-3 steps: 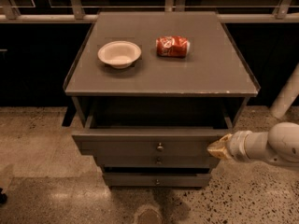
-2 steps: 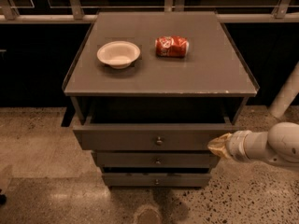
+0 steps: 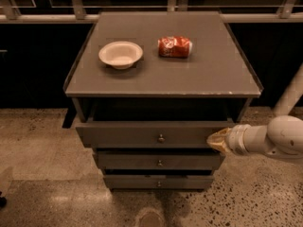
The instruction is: Close top drawer
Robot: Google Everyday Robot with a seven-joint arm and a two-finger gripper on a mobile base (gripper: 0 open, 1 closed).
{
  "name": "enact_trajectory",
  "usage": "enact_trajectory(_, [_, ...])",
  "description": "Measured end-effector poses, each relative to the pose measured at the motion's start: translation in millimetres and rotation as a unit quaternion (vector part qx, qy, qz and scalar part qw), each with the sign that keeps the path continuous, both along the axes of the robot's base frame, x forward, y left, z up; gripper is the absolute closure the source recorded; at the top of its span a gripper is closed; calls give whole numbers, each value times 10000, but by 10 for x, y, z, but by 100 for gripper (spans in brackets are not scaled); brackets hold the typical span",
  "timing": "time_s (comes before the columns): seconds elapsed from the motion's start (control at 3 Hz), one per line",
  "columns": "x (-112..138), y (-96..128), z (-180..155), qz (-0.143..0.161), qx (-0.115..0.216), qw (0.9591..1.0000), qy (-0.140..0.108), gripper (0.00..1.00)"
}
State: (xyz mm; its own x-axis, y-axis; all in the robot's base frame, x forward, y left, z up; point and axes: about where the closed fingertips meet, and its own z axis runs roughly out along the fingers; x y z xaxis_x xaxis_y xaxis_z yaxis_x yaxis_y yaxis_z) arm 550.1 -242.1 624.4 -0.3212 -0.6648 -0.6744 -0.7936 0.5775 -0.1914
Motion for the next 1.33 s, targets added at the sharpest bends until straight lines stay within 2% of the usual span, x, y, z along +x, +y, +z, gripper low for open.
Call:
enact_trajectory(0.33, [184,66,60,184,-7,9997,-134,100])
enact_trajectory(0.67, [184,65,60,184,-7,9997,-135,100])
enact_trajectory(1.33, [402,176,118,462,-40,9985,-290,100])
